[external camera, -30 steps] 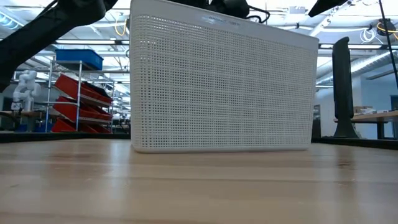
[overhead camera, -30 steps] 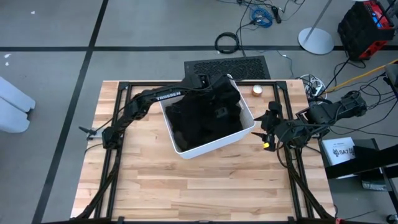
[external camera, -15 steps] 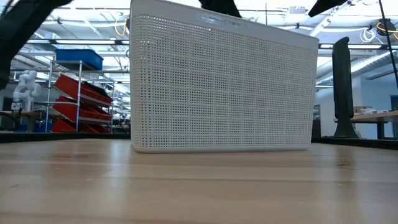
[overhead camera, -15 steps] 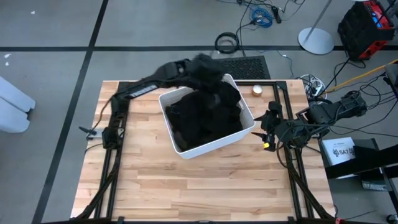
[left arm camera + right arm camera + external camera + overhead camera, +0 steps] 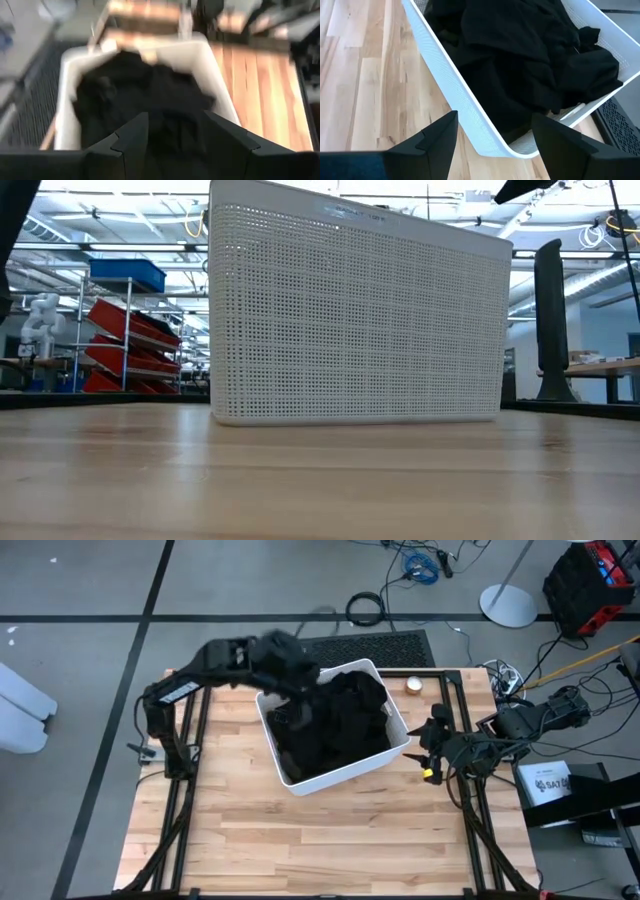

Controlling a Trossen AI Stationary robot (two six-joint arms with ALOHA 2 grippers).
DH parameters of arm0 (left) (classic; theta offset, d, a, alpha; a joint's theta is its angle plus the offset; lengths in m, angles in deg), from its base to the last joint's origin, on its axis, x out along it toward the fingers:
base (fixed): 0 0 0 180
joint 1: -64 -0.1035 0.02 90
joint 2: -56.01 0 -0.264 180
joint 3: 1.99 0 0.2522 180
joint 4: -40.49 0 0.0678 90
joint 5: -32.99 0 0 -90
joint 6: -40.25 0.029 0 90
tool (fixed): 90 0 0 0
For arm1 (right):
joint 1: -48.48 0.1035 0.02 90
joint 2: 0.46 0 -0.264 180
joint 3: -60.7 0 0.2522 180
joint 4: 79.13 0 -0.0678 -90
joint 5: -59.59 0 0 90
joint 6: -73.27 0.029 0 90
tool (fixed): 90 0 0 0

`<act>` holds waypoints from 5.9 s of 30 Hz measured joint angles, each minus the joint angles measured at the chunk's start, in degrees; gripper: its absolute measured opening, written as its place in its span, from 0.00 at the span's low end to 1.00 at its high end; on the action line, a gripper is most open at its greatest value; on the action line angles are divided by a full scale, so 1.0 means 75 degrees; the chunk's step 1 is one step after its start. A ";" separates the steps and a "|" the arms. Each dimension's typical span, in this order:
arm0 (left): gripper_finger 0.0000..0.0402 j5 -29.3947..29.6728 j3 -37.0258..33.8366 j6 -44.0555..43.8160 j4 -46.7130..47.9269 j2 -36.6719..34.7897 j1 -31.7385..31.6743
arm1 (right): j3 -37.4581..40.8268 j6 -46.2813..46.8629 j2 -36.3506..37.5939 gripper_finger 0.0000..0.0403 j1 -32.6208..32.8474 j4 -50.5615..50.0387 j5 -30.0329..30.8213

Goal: Sort clothes
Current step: Adjust the white bin, then return to Home Position

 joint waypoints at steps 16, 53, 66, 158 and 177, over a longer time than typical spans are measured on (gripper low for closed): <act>0.48 -0.0879 -0.1718 -0.0668 0.0600 0.0240 0.2893 | 0.0000 0.0099 0.0000 0.60 0.0000 -0.0005 0.0038; 0.48 0.1611 -0.3902 -0.0587 0.0619 0.0216 0.1483 | 0.0000 0.0099 0.0003 0.60 -0.0003 -0.0002 0.0044; 0.48 0.1388 -0.4266 0.0631 -0.2827 -0.1136 0.2393 | 0.0195 -0.0921 0.0367 0.60 0.0382 0.1359 0.0052; 0.48 0.1234 -1.7313 -0.0948 -1.0185 -1.3697 0.2306 | 0.8766 -0.0603 0.7026 0.60 -0.3159 0.8332 -0.3764; 0.48 0.1282 -1.7940 -0.1078 -0.9910 -1.3657 0.2268 | 0.8763 -0.1109 0.5354 0.60 -0.3372 0.8292 -0.4141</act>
